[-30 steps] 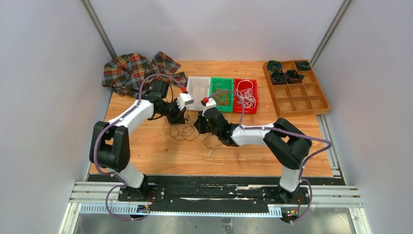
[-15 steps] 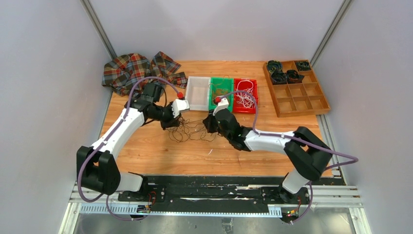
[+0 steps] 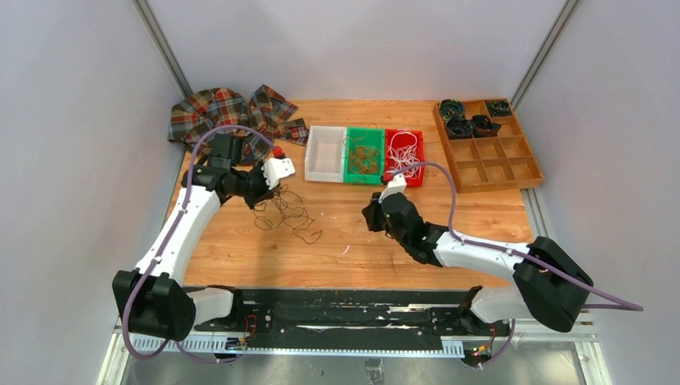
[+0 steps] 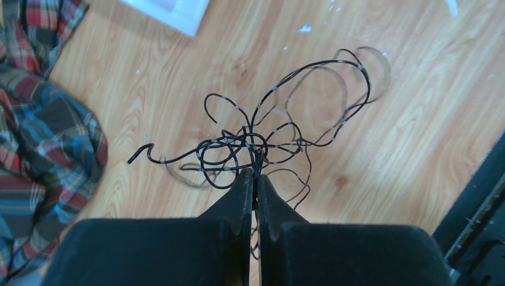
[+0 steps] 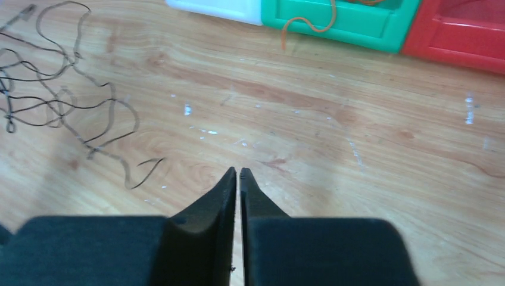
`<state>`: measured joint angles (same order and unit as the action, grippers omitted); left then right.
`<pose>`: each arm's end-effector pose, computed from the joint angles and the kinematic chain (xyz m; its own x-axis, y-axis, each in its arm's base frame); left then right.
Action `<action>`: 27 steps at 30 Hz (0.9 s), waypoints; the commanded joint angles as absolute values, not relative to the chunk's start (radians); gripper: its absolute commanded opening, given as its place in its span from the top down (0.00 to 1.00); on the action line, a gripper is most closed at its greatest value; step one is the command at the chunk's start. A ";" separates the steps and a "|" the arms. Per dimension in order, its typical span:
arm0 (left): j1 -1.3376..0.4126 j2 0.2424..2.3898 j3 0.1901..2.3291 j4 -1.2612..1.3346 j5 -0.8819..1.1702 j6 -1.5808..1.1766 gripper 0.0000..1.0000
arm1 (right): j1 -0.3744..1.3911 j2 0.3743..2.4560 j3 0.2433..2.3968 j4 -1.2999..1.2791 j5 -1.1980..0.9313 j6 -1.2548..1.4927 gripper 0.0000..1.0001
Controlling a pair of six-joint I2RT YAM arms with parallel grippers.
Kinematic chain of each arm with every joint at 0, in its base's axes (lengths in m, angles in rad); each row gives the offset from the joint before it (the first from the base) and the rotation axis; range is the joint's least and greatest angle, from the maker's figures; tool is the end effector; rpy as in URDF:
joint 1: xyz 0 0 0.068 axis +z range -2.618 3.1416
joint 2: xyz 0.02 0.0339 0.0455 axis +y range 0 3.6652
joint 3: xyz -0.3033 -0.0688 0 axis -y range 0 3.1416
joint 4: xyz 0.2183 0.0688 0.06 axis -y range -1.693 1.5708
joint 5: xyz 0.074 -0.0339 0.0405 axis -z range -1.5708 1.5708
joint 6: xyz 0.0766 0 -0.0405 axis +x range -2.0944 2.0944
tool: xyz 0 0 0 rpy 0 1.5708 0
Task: Untangle the cables
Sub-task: Untie the cable.
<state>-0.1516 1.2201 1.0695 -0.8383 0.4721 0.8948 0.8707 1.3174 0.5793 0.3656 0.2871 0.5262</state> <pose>0.2110 -0.0675 0.3061 -0.2190 0.7363 -0.6402 0.8830 0.4288 0.1910 0.1990 0.2026 0.2509 -0.4858 0.1710 -0.8572 -0.3695 0.8485 0.3787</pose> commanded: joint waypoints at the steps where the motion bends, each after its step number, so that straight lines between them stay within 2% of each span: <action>1: -0.146 1.196 1.131 -0.957 0.682 0.947 0.99 | 0.869 1.287 0.605 0.418 0.187 0.482 0.87; 2: -0.149 1.189 1.128 -0.972 0.721 0.948 1.00 | 0.868 1.293 0.627 0.461 0.166 0.468 0.72; 4: -0.160 1.177 1.125 -1.004 0.768 0.972 1.00 | 0.869 1.320 0.690 0.505 0.099 0.455 0.61; 10: -0.174 1.157 1.112 -1.068 0.821 1.035 1.00 | 0.881 1.462 0.867 0.653 -0.160 0.510 0.49; 18: -0.187 1.076 1.065 -1.086 0.862 1.179 1.00 | 0.886 1.652 0.975 0.832 -0.436 0.679 0.47; 23: -0.196 1.088 1.081 -1.088 0.825 1.188 1.00 | 0.892 1.710 0.998 0.855 -0.518 0.746 0.47; 25: -0.197 1.093 1.082 -1.088 0.818 1.195 1.00 | 0.891 1.722 1.006 0.848 -0.528 0.761 0.53; 27: -0.199 1.093 1.079 -1.088 0.811 1.201 1.00 | 0.891 1.740 1.026 0.833 -0.549 0.771 0.63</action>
